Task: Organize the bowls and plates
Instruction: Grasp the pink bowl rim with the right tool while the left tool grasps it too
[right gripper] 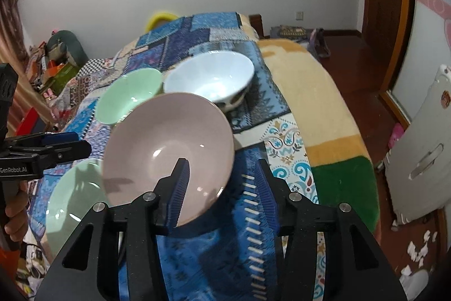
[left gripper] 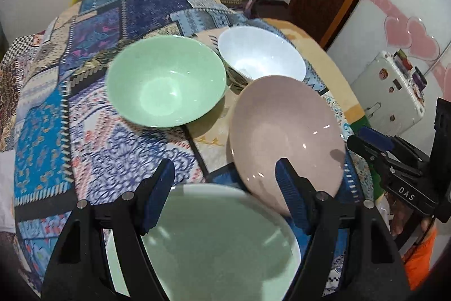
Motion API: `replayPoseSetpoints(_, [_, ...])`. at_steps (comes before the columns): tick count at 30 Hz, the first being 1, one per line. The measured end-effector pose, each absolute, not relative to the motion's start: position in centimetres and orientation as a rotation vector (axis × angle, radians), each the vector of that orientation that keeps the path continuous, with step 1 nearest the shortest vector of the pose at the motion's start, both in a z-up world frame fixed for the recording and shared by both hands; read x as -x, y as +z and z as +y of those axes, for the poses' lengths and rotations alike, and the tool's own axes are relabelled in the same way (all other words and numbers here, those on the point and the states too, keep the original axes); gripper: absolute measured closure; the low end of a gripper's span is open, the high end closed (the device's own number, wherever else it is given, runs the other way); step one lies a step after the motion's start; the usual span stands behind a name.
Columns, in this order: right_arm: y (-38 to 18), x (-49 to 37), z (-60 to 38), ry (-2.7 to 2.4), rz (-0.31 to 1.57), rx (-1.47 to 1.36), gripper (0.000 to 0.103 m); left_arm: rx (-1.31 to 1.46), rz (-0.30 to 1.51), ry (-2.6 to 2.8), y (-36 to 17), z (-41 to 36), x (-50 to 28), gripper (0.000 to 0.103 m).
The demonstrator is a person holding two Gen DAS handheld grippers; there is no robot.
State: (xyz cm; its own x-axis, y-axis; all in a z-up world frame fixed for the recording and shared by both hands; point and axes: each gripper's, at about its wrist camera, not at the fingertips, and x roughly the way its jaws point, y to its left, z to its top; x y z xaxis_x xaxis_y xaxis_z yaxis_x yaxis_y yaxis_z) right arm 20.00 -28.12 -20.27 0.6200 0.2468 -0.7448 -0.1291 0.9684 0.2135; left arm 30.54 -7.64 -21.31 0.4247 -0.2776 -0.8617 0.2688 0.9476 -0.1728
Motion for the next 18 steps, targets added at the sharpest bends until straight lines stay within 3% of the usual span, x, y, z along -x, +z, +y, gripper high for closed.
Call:
replayPoseSetpoints(8, [-22.8, -21.2, -28.7, 0.235, 0.922, -0.197, 0.058, 0.005, 1.107, -0.327, -24.0, -8.6, -32.6, 0.030])
replayPoseSetpoints(12, [-23.4, -21.4, -28.7, 0.240, 0.922, -0.210, 0.060, 0.006, 1.118, -0.340, -24.8, -8.9, -33.1, 0.050])
replayPoseSetpoints(16, [-23.8, -21.5, -28.8, 0.266, 0.933, -0.244, 0.074, 0.011, 1.144, -0.359, -25.7, -9.4, -33.4, 0.071])
replayPoseSetpoints(18, [-24.1, -21.5, -28.8, 0.287, 0.940, -0.268, 0.080, 0.024, 1.152, -0.376, -26.0, -9.5, -33.4, 0.077])
